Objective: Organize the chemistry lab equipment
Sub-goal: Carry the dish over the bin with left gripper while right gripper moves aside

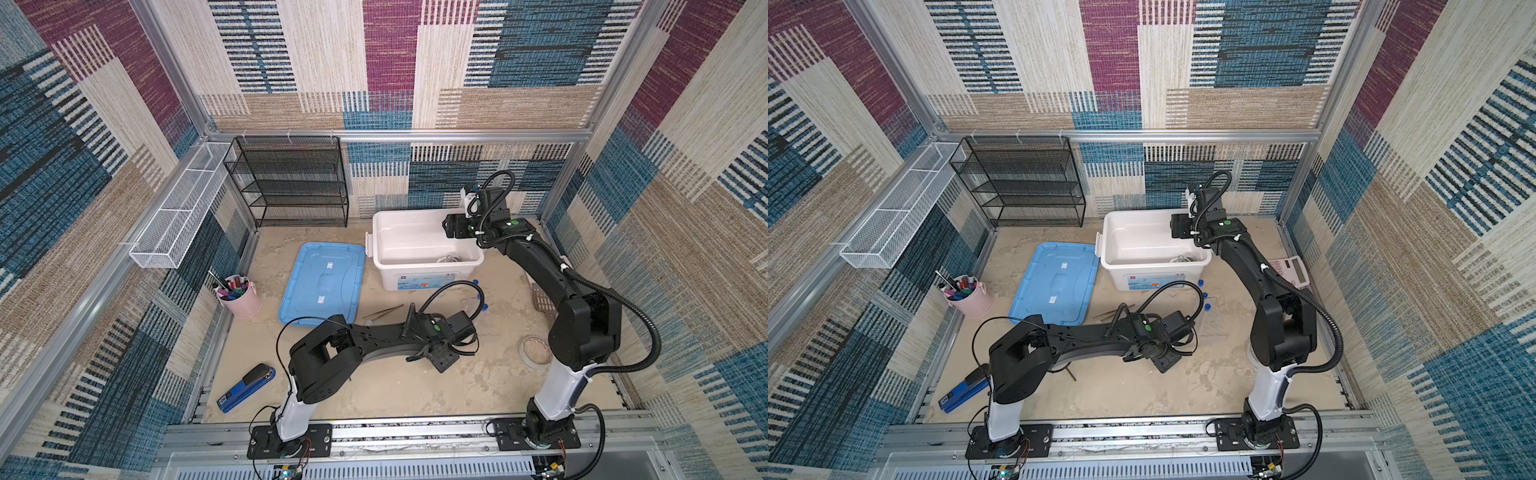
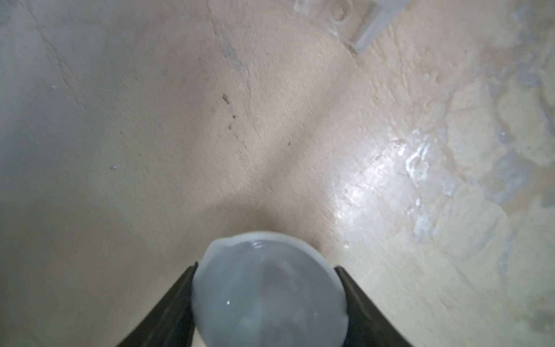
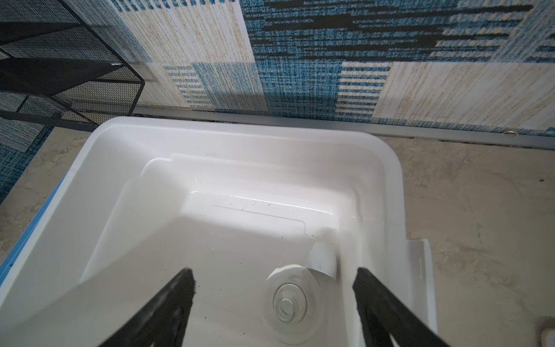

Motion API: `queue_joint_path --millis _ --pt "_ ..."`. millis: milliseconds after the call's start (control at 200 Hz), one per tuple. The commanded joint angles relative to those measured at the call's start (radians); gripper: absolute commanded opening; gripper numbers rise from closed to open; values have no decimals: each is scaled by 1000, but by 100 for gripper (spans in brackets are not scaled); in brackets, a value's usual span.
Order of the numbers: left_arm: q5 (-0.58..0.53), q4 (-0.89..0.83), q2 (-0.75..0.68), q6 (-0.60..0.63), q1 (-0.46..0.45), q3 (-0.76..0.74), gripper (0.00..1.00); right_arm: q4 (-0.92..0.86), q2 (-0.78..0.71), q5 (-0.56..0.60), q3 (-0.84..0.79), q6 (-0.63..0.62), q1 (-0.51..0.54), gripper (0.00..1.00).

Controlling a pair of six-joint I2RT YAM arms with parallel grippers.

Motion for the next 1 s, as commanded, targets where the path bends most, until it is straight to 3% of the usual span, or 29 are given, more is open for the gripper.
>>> queue_joint_path --millis 0,501,781,997 --pt "-22 -19 -16 15 0 4 58 57 -21 -10 -18 9 -5 86" --pt "-77 -90 -154 59 24 86 57 129 -99 -26 -131 11 -36 86" --pt "-56 -115 -227 128 120 198 57 181 -162 -44 -214 25 -65 87" --pt "5 -117 -198 157 226 340 57 266 -242 -62 -327 10 -86 89"
